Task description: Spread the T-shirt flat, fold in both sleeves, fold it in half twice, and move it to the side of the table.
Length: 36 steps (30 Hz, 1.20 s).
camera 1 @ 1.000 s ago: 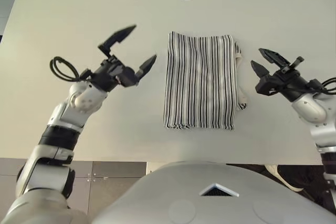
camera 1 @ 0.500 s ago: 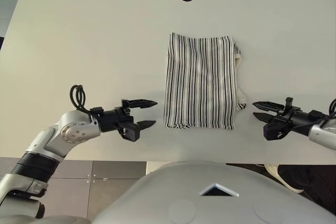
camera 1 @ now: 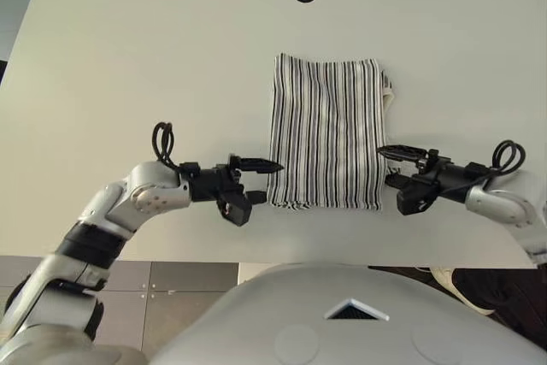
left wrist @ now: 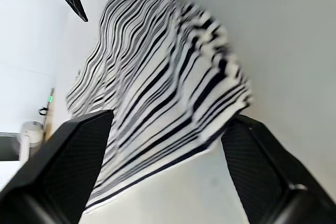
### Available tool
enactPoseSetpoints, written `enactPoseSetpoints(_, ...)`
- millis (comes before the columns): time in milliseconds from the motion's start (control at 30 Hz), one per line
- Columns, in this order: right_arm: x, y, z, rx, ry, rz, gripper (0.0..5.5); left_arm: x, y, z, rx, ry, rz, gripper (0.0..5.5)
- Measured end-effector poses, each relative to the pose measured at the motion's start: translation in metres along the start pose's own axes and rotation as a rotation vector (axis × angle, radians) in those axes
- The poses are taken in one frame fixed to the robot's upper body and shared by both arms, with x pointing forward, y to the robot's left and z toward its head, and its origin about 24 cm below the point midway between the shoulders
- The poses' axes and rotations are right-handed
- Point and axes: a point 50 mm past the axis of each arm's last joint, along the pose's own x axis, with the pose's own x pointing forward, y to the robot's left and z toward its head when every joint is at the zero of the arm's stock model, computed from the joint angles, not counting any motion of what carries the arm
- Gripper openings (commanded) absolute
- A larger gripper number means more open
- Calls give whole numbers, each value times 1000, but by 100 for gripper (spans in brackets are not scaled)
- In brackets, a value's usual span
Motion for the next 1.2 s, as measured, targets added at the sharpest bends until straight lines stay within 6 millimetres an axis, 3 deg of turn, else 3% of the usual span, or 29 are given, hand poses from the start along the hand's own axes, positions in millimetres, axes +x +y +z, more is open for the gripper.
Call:
enactPoseSetpoints(200,5,0,1,-15,-24,-9,329,8,6,-9,42,-14,23,364)
enactPoseSetpoints(267,5,1,2,-18,-36,-8,331,9,6,-9,43,-21,20,333)
enactPoseSetpoints(733,9,12,-3,15,-48,20,53,12,-13,0,-10,-99,-15,88)
enactPoseSetpoints(833,10,13,-4,17,-50,23,17,11,-11,1,-5,-106,-13,58)
enactPoseSetpoints(967,10,14,-3,18,-56,21,11,10,-10,2,-6,-113,-11,10)
enactPoseSetpoints(1200,6,19,6,144,-126,-19,11,2,-23,11,-161,-162,36,10)
